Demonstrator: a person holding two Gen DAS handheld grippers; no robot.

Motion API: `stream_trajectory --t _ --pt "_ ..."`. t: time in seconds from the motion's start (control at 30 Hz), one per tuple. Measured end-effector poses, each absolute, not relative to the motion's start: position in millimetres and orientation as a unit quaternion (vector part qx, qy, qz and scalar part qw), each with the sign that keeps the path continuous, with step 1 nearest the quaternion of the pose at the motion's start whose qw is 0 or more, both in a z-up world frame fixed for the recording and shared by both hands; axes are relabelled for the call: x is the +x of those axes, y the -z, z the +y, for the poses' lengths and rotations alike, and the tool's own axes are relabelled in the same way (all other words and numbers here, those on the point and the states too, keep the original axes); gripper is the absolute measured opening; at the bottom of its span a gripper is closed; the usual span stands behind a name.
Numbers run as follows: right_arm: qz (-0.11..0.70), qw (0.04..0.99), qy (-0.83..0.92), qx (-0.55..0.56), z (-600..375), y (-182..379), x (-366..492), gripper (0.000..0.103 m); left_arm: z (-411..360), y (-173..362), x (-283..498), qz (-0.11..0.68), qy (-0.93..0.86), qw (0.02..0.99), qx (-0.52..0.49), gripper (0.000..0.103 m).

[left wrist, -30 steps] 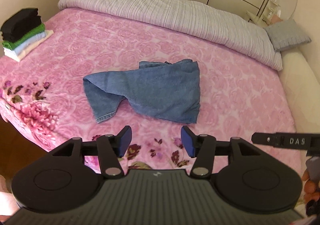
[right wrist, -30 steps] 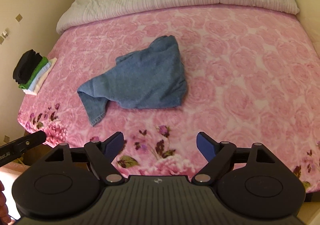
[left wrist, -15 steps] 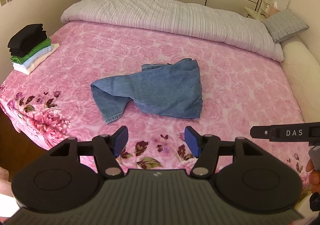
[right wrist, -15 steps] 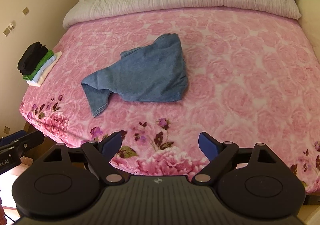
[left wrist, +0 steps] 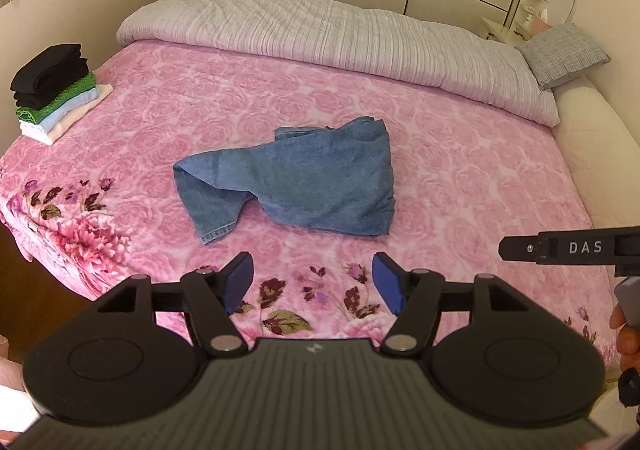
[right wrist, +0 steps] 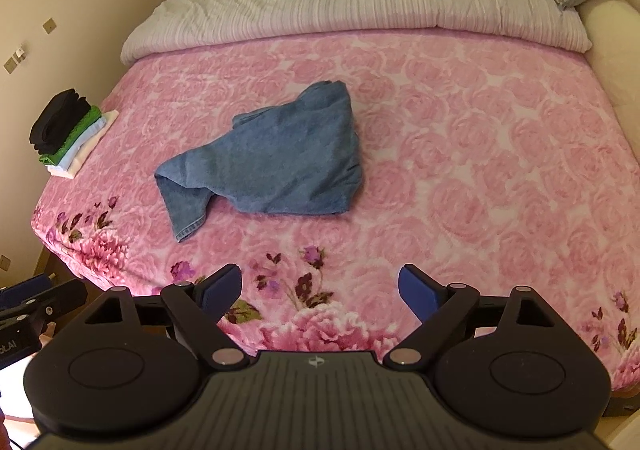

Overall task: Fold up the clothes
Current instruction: 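Move both open grippers toward the crumpled jeans on the bed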

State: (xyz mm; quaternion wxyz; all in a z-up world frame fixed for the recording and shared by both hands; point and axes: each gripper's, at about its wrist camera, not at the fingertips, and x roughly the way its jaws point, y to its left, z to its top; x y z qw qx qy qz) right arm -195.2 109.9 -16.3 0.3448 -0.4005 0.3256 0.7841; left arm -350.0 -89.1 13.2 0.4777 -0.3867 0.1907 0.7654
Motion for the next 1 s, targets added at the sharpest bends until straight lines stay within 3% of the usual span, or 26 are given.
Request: stream_trajectory --t 0.53,1.0 --pt "0.329 0.356 -0.766 -0.422 153.1 33.9 -250.4 0.088 -36.7 16.8 -416.2 0.196 -0.744 0.485 -0.417 0.063" --pt "0.404 0.419 -0.673 -0.456 231.5 98.6 -315.8 0.088 56.2 80.2 -558.9 0.237 -0.681 0.514 -0.465 0.063"
